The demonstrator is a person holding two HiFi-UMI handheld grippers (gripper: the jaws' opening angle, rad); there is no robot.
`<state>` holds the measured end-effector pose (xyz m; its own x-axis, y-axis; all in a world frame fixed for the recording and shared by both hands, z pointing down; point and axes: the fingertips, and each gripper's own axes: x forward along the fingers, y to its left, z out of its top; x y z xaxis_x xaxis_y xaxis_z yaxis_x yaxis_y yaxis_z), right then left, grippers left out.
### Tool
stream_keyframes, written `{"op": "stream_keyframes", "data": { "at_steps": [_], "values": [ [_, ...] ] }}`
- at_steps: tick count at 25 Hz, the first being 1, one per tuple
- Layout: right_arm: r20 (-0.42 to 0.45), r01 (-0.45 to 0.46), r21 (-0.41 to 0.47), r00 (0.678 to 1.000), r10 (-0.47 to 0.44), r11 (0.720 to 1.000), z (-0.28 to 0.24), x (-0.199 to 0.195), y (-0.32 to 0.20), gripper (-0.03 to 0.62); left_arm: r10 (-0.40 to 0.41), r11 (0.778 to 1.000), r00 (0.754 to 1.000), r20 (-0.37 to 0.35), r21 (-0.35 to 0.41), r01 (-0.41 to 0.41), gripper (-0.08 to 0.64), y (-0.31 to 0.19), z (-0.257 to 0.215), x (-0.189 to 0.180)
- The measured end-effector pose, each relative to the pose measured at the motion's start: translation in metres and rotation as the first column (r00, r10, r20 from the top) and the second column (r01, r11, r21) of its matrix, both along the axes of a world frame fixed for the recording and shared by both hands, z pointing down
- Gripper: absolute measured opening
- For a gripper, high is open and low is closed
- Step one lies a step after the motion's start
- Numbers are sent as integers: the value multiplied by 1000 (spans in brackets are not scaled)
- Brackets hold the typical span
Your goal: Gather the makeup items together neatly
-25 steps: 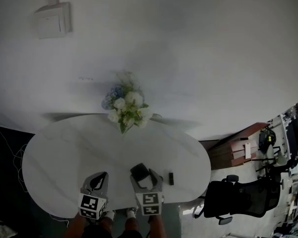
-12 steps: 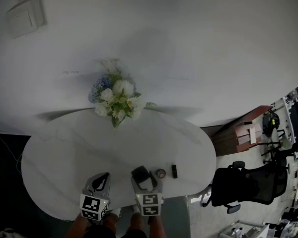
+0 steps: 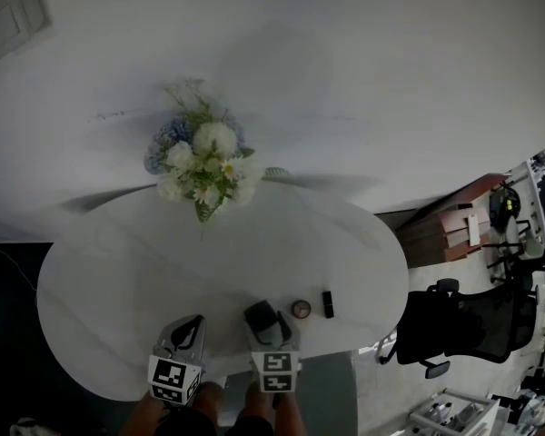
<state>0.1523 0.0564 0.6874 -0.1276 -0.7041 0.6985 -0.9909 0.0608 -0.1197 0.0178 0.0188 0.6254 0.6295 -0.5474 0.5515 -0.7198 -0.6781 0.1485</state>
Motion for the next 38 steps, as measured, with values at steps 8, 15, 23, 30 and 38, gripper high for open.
{"op": "stream_keyframes", "data": {
  "at_steps": [8, 15, 23, 30, 38],
  "values": [
    [-11, -2, -19, 1000, 2, 1000, 14, -3, 6, 331, 4, 1000, 1000, 13, -15, -4, 11, 2, 11, -3],
    [-34, 5, -35, 999, -6, 999, 21, -4, 9, 331, 11, 1000, 1000, 18, -21, -10, 11, 4, 14, -3],
    [-43, -6, -34, 999, 4, 999, 22, -5, 9, 332, 13, 1000, 1000, 21, -21, -13, 11, 5, 15, -5],
    [-49, -29, -24, 998, 28, 999, 22, -5, 9, 333, 10, 1000, 1000, 19, -19, -10, 11, 8, 14, -7],
    [-27, -38, 25, 999, 39, 999, 1, 0, 4, 336, -6, 1000, 1000, 6, 5, 6, 11, 5, 1, -10]
  ]
}}
